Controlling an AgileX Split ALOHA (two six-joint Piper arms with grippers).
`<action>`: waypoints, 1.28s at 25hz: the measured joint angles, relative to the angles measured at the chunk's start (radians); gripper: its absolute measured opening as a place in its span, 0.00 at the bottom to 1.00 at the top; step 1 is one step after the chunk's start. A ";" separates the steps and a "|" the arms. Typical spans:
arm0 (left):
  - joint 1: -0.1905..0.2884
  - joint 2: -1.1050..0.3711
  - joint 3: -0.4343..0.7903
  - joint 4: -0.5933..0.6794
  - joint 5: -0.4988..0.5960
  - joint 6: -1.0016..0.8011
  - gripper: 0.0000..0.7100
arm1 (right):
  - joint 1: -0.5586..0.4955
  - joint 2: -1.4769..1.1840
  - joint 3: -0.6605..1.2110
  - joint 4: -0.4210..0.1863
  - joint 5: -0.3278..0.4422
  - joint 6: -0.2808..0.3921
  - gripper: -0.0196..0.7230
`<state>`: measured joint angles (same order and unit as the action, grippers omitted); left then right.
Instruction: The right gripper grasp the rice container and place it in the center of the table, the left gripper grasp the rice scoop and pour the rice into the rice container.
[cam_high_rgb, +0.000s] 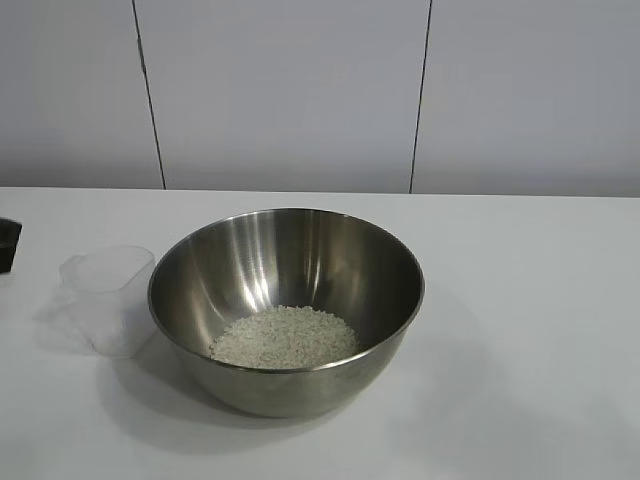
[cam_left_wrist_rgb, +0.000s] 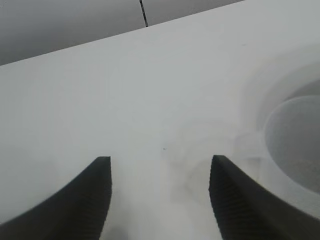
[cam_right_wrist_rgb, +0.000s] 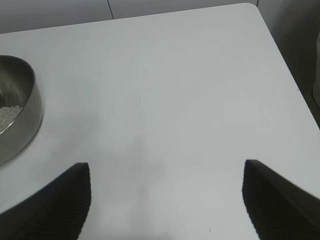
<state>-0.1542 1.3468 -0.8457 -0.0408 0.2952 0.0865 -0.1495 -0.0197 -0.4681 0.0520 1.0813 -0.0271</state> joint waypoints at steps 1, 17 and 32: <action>0.000 -0.001 -0.068 -0.002 0.082 -0.006 0.85 | 0.000 0.000 0.000 0.000 0.000 0.000 0.79; 0.133 -0.007 -0.309 -0.469 0.520 0.309 0.90 | 0.000 0.000 0.000 0.000 0.000 0.000 0.79; 0.536 -0.324 -0.309 -0.416 0.518 0.300 0.90 | 0.000 0.000 0.000 0.000 0.000 0.000 0.79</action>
<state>0.3822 1.0225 -1.1546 -0.4568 0.8130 0.3863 -0.1495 -0.0197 -0.4681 0.0520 1.0815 -0.0271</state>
